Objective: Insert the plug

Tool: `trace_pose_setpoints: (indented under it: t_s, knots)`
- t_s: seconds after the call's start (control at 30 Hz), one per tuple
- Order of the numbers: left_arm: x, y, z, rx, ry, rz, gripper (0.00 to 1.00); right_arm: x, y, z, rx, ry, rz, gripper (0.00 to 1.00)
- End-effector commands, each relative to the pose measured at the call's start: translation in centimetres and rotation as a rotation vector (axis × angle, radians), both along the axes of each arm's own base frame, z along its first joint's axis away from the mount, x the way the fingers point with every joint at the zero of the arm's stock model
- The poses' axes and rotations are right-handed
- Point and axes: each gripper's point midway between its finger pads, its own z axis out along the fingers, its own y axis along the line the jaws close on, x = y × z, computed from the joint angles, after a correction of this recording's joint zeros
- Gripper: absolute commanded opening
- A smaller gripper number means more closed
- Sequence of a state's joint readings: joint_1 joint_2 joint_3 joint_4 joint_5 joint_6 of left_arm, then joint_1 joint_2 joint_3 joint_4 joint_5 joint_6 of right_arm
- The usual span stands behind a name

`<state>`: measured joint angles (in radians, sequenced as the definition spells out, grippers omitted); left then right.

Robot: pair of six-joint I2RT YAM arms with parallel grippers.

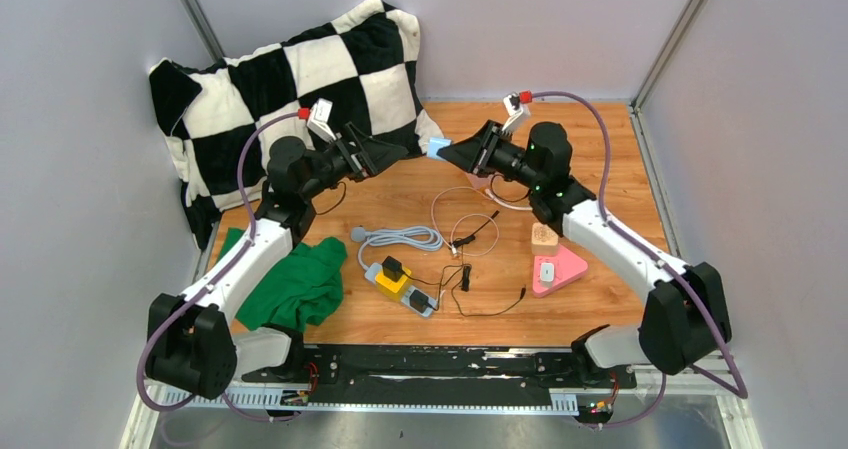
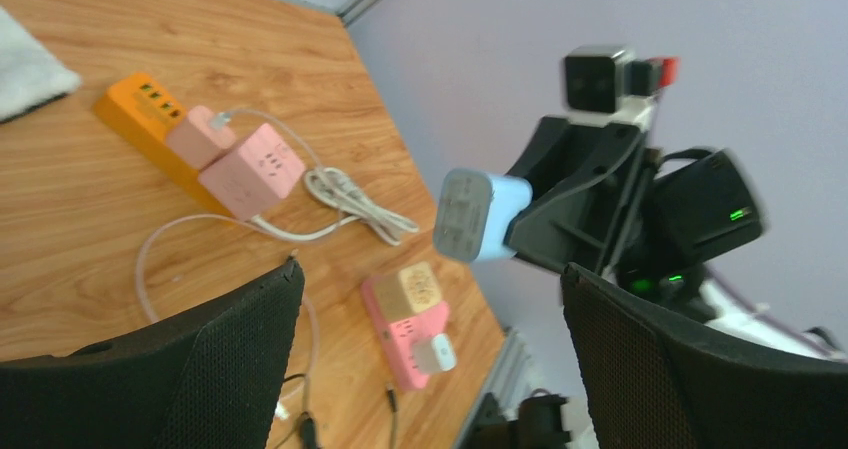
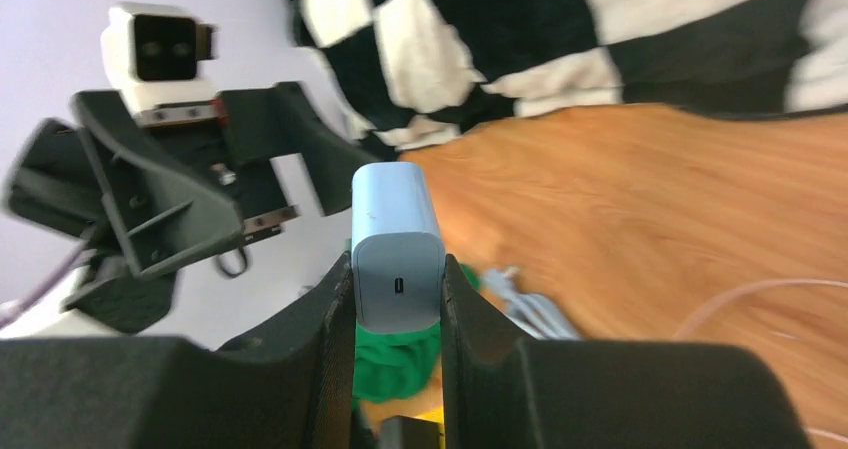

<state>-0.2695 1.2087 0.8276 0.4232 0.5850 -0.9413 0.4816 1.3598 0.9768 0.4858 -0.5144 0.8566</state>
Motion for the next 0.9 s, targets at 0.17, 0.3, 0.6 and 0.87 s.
trace_pose_setpoints:
  t_s: [0.17,0.3,0.6,0.87]
  knots:
    - [-0.3,3.6,-4.1,0.373,-0.100,0.114,1.00,2.8,-8.6,-5.0,-0.749,0.001,-0.195,0.00]
    - [-1.2,6.1,-7.0,0.598,-0.066,0.150,1.00,3.9,-11.4,-5.6,-0.907,0.044,-0.237,0.00]
    - [-5.0,7.8,-8.4,0.742,-0.082,0.106,1.00,7.1,-15.7,-7.1,-1.152,0.166,-0.257,0.00]
    - [-7.7,8.6,-11.1,0.784,-0.041,0.068,1.00,9.8,-15.9,-9.5,-1.165,0.251,-0.184,0.00]
